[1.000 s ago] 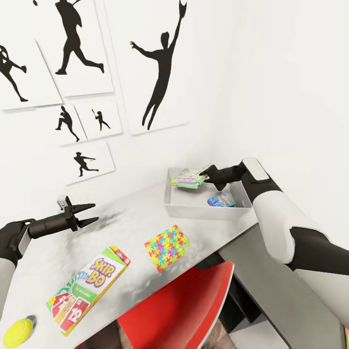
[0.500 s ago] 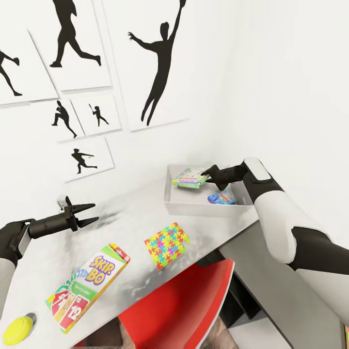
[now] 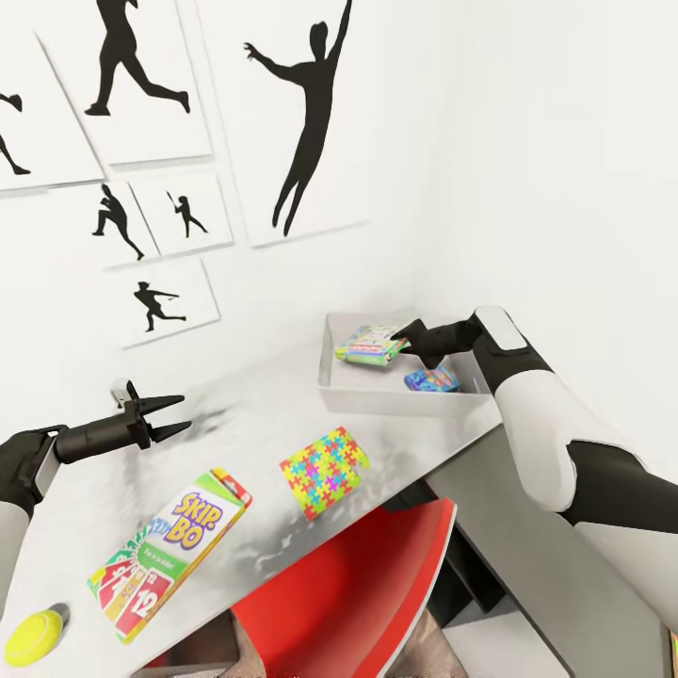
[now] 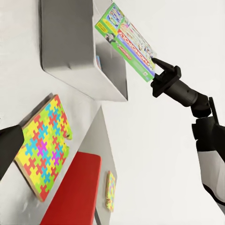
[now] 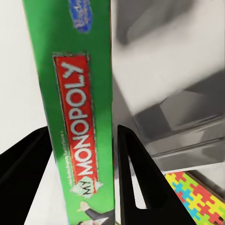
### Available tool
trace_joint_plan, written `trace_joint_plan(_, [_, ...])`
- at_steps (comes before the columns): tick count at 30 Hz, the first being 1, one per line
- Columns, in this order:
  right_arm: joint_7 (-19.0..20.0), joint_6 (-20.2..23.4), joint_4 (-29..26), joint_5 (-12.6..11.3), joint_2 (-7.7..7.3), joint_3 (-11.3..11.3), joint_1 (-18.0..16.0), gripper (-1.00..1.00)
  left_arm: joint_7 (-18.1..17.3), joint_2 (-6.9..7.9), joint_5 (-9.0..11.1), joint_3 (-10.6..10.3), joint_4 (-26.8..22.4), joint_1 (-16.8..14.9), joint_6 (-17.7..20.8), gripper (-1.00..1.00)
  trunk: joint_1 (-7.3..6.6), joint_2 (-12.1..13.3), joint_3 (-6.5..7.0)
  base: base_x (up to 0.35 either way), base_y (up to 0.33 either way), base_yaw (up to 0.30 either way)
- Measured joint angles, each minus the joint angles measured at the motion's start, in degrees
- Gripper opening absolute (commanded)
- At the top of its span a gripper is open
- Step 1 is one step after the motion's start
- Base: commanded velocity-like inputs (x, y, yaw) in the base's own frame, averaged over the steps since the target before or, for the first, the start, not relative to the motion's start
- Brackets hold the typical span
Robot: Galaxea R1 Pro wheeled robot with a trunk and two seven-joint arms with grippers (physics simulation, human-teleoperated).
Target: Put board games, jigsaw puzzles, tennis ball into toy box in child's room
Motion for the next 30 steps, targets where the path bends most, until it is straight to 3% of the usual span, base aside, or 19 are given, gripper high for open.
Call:
trace_joint_plan(15, [-0.11,0.05,-4.28,-0.08,-0.08,0.03,-0.08,-1.00,-0.10,0.02,0.07,0.07,0.00,0.00,0.00,1.00,0.00,0.00,-1.39,0.000,0.000,0.000])
trace_joint_plan(30, [0.10,0.08,-4.53,0.00,-0.15,0.05,-0.09,-1.00,-0.10,0.67,0.15,0.07,0.00,0.00,0.00,1.00,0.00,0.00,-2.79,0.000,0.000,0.000])
